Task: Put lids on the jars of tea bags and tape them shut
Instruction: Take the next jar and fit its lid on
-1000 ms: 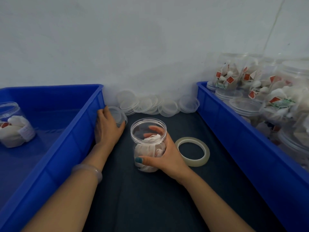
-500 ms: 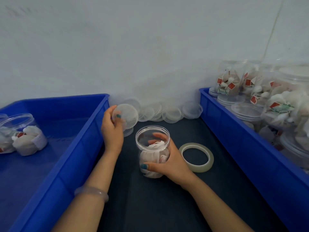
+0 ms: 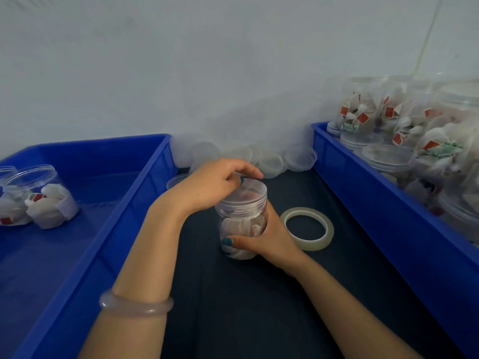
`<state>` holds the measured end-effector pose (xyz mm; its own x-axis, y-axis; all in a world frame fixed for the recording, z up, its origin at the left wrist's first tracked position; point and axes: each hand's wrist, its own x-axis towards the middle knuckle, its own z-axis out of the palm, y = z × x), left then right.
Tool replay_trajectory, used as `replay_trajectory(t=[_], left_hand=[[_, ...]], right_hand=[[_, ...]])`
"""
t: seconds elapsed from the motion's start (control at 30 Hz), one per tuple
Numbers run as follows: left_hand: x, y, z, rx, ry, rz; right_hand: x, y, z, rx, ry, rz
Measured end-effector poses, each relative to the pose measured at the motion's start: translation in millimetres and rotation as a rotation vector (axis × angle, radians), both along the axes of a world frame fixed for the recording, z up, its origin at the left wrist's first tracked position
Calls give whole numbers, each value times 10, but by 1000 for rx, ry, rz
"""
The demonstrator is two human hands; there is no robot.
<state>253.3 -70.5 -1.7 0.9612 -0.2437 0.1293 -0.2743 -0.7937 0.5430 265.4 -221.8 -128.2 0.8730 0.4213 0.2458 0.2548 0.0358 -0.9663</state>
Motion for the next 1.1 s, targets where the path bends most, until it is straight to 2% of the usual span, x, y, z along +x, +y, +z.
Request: replay_trajectory(t=[0.2, 0.27, 0.6, 0.87, 0.97, 1.1], left_hand=[[-106, -176, -23, 254, 100, -122], [-122, -207, -64, 364, 110, -48], [-194, -616, -296, 490, -78, 425], [-193, -654, -297, 575, -106, 479], [-199, -565, -230, 519, -10, 373], [-241, -152, -31, 390, 280, -3]], right_hand=[[9, -11, -11, -44, -4, -14], [8, -16, -6, -53, 6, -9], [97, -4, -78, -164, -22, -13], [52, -1, -21, -155, -43, -14], [28, -15, -23, -127, -32, -3], [15, -30, -44, -51, -6, -14]])
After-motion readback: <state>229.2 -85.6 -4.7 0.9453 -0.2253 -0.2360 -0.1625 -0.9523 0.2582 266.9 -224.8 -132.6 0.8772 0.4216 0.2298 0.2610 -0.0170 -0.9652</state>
